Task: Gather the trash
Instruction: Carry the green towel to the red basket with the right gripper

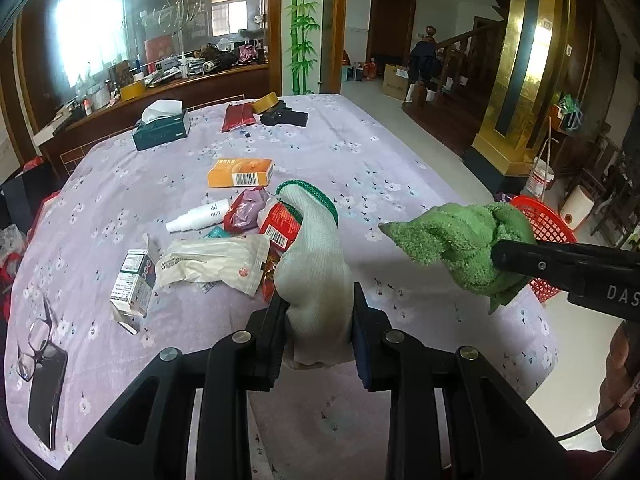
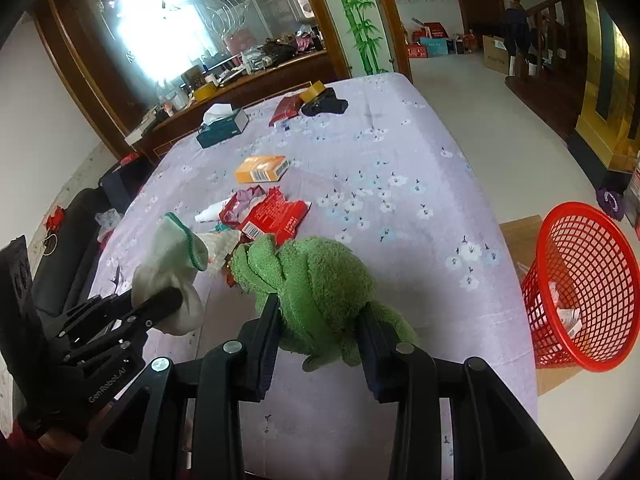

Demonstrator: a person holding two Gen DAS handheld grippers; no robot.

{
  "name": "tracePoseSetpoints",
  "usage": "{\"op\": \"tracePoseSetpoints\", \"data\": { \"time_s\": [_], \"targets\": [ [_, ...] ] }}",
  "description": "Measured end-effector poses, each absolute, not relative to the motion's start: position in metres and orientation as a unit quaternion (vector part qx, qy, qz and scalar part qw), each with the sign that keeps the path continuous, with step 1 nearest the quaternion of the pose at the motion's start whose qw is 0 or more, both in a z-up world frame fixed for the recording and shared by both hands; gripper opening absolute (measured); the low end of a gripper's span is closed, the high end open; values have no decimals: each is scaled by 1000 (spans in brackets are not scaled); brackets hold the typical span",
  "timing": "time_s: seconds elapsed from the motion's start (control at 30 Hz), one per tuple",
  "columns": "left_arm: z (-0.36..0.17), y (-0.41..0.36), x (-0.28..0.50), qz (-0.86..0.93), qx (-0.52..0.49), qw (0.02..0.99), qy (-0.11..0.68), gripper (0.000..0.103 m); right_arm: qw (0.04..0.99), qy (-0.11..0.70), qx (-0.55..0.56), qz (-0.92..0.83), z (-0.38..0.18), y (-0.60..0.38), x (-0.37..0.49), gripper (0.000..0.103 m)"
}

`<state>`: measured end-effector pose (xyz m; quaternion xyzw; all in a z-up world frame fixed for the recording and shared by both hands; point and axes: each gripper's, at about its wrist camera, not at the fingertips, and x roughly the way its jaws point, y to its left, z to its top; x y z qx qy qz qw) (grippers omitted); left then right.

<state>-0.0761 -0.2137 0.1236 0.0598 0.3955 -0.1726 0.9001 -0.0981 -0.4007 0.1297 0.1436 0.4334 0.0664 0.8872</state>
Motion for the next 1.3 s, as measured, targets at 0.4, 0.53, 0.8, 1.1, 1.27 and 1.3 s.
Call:
{"op": "tracePoseSetpoints", "data": {
  "time_s": [0.4, 0.53, 0.8, 1.1, 1.27, 1.3],
  "targets": [
    [126, -222, -76, -154, 67, 904, 392, 27, 891, 424, 144, 76, 135, -411, -99, 39],
    [127, -224, -75, -152, 71, 905, 390, 27, 891, 421, 150, 80, 135, -415, -99, 39],
    [131, -232, -73, -154, 80, 906, 387, 27, 893, 413, 160, 83, 138, -422, -98, 39],
    [130, -248, -71, -167, 89, 903, 386, 27, 895, 406, 170, 68, 142, -438, -103, 39],
    [132, -261, -71, -175, 95, 902, 384, 27, 897, 400, 179, 54, 144, -452, -109, 39],
    [132, -264, -70, -177, 97, 901, 384, 27, 898, 398, 183, 50, 145, -456, -110, 39]
  ]
}}
